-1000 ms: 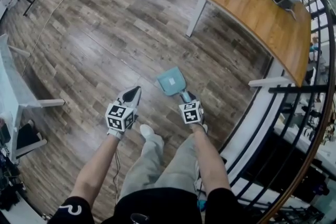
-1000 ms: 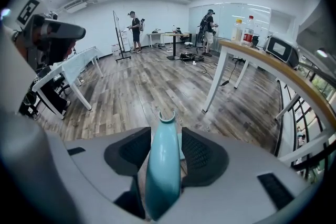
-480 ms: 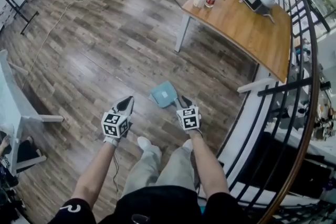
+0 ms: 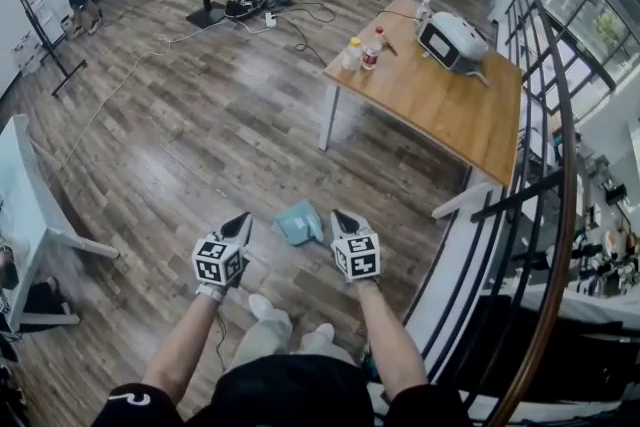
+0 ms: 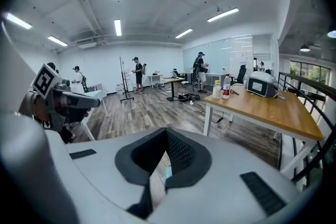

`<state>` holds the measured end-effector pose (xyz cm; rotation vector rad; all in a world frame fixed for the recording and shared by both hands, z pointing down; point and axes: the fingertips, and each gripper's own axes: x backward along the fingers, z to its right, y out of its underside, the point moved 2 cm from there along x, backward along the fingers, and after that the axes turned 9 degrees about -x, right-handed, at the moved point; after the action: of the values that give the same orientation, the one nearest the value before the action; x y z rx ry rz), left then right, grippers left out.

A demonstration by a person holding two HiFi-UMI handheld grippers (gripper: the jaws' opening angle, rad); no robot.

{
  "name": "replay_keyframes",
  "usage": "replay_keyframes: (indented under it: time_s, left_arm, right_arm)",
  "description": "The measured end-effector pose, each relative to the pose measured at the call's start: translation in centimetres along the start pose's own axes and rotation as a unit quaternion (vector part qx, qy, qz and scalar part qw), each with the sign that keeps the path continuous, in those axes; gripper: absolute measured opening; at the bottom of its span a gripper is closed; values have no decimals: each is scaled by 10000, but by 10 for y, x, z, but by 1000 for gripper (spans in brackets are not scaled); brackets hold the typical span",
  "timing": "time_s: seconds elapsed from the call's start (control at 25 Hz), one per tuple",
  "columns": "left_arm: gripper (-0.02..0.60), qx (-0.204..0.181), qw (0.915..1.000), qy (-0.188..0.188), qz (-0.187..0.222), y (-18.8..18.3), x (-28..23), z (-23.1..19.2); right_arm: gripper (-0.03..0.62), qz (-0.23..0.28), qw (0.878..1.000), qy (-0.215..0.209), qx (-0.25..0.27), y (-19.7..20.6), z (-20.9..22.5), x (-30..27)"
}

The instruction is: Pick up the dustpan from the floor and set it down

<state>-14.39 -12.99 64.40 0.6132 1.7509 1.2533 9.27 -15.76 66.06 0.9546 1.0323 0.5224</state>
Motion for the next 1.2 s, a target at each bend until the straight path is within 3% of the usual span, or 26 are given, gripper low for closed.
replay_keyframes:
  time_s: [0.2,0.56,0.84,1.2]
  left_arm:
    - [-2,-35,9998,-132,157,-26,30,48]
    - [-2,-244,9988,-226,366,-55,83,128]
    - [-2,-221,9979,-195,584,-63,110,165]
    - [-2,-253,9971,-248,675,-71,123,180]
  right_arm:
    - [-6,379,9992,-85,-81,-31,14,74]
    - [-6,742,9969,-270,-72,-46,20,176]
    - [-5,768,9965,-326,-82,-36,17,215]
    - [-5,808,9957,-443,-65,-31,16,234]
